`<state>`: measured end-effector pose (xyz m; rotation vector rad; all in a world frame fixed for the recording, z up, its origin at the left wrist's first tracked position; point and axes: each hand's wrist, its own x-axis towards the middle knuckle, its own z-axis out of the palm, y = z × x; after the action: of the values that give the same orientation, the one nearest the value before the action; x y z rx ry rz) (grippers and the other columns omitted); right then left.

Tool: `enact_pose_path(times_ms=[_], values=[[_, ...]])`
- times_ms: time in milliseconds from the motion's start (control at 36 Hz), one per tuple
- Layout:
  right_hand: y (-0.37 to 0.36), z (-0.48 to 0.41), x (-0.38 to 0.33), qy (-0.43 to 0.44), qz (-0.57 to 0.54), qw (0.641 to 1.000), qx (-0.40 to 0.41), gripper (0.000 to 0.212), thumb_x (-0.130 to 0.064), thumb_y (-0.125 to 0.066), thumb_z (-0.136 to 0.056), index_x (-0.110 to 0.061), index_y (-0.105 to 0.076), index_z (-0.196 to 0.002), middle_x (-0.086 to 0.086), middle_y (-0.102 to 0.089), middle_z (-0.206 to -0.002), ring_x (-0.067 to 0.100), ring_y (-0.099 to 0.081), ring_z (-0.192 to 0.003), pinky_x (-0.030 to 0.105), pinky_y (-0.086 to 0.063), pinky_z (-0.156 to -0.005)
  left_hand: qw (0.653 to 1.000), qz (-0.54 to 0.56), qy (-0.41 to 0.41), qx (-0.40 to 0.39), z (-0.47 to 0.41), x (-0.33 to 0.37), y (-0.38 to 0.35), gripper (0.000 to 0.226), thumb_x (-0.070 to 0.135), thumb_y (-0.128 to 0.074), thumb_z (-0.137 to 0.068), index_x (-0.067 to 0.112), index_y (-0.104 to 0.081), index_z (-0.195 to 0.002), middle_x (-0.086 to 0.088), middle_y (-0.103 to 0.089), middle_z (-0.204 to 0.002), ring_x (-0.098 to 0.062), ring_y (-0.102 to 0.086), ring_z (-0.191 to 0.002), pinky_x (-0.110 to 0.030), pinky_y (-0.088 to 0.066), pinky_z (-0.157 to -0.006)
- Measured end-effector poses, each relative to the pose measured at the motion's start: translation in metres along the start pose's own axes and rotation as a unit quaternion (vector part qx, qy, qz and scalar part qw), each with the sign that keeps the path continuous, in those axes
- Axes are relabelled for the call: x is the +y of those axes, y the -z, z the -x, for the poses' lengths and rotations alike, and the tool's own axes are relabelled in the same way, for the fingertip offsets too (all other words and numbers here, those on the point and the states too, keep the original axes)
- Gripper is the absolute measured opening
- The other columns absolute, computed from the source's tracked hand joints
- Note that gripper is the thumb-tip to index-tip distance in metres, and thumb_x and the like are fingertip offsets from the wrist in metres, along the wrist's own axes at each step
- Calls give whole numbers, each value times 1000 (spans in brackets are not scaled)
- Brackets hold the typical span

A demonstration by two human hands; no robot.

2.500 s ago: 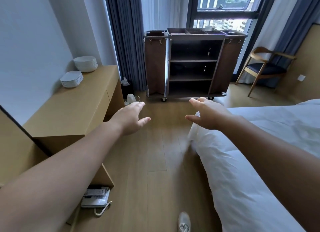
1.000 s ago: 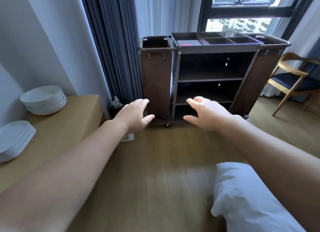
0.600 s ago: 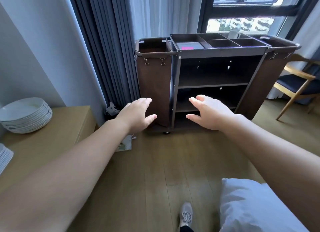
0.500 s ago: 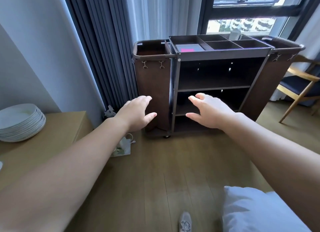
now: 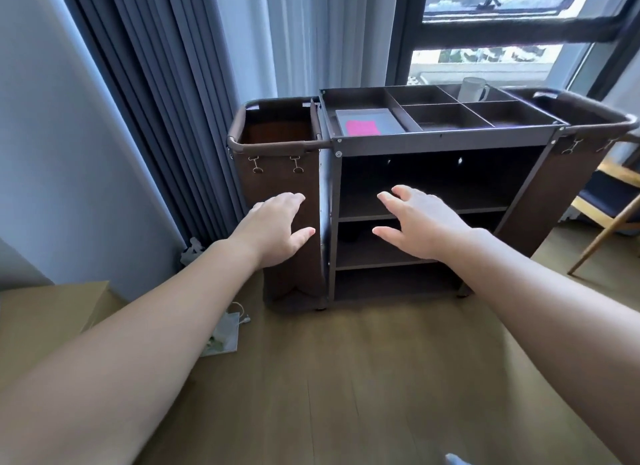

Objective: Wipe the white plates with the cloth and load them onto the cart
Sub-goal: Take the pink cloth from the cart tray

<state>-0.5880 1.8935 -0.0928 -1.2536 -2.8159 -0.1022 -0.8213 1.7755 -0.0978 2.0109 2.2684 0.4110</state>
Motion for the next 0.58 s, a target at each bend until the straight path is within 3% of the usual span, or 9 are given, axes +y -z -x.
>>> enact_pose_path(times_ms=[417, 583], values=[[-10, -148, 57, -15, -7, 1000, 18, 68, -58, -46, -92, -22, -29, -147, 10, -31, -153, 34, -40, -132, 41, -34, -105, 999, 4, -34, 12, -165, -36, -5, 67, 42, -54, -96, 13, -29, -152, -3, -29, -158, -21, -26, -145, -36, -19, -118], [-11, -236, 69, -18, -14, 999, 27, 66, -57, -47, -92, -20, -33, -145, 8, -37, -148, 30, -42, -130, 41, -38, -103, 998, 11, -60, 29, -254, -74, 3, 61, 40, -57, -95, 11, -37, -145, -5, -44, -147, -23, -39, -135, -38, -27, -113]])
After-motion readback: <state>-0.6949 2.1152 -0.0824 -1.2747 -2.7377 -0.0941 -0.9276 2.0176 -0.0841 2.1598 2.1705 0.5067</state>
